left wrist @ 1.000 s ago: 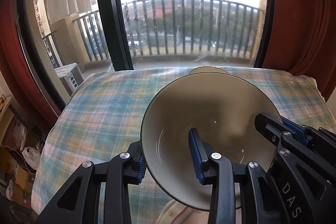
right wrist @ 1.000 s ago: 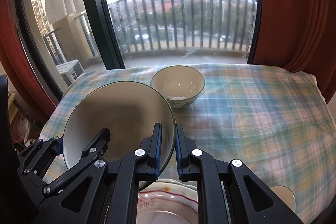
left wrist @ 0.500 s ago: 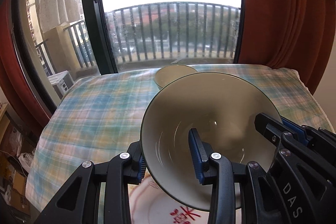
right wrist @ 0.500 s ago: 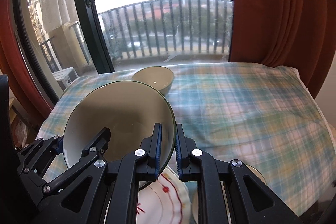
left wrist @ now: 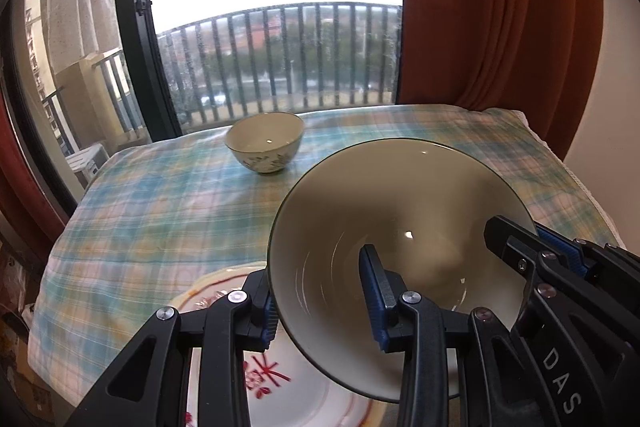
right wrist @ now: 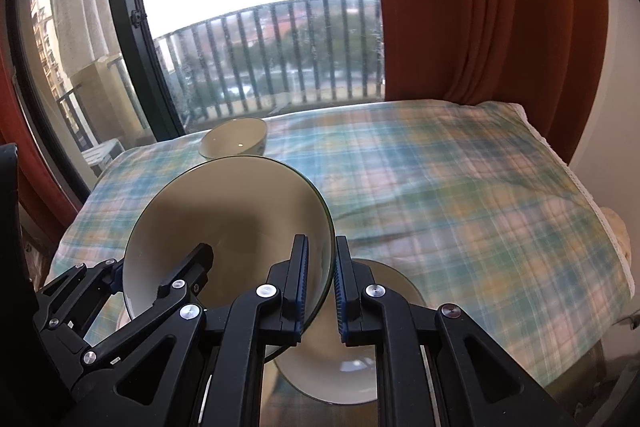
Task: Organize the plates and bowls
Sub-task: 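Lower the cream bowl onto the cloth beside the plates and open both tools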
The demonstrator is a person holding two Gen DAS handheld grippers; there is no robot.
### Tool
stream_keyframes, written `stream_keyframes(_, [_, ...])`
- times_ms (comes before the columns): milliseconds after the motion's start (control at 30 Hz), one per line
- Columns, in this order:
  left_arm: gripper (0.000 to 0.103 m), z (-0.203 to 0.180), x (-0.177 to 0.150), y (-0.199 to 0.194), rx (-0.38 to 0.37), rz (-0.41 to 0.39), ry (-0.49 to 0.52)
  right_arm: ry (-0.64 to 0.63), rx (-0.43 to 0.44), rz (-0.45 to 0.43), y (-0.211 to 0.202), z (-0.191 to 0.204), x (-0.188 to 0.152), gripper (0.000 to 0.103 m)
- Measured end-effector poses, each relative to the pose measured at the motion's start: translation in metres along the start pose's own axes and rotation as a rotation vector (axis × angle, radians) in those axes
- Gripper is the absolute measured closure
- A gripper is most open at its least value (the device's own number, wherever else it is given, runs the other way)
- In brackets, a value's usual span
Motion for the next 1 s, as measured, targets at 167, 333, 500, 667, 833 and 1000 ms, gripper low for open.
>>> stream_keyframes(167, [0.067,-0.022,-0.009,0.004,-0.021,0.015,0.03,0.036,-0.024,0.001,-0.004,-0.022,-0.015,0.088])
stream_keyframes(333, [0.067,-0.039,-0.02,0.01,-0.038,0.038,0.041,0.055,-0.039,0.02,-0.002,-0.037,-0.028,0.088])
stream_keyframes(500, [0.067,-0.05,-0.03,0.017,-0.047,0.066,0.053,0.067,-0.045,0.042,0.004,-0.046,-0.038,0.088])
stream_keyframes(667, [0.067,-0.059,-0.036,0.028,-0.053,0.092,0.066,0.087,-0.05,0.064,0.014,-0.058,-0.048,0.088])
stream_keyframes(833, [0.067,-0.065,-0.042,0.041,-0.053,0.122,0.074,0.094,-0.053,0.087,0.027,-0.066,-0.055,0.088])
stream_keyframes(1000, [0.068,-0.067,-0.047,0.046,-0.04,0.118,0.08,0.076,-0.063,0.075,0.032,-0.067,-0.059,0.088])
Point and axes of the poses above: each gripper's, at about its wrist camera, not at the fingertips, and y roughly the way its jaws point, z to its left, x to its top, the point moved 5 cm from there along y, roughly the way its jaws point, and after that the axes turned 3 degrees about x, right-handed, at the moved point
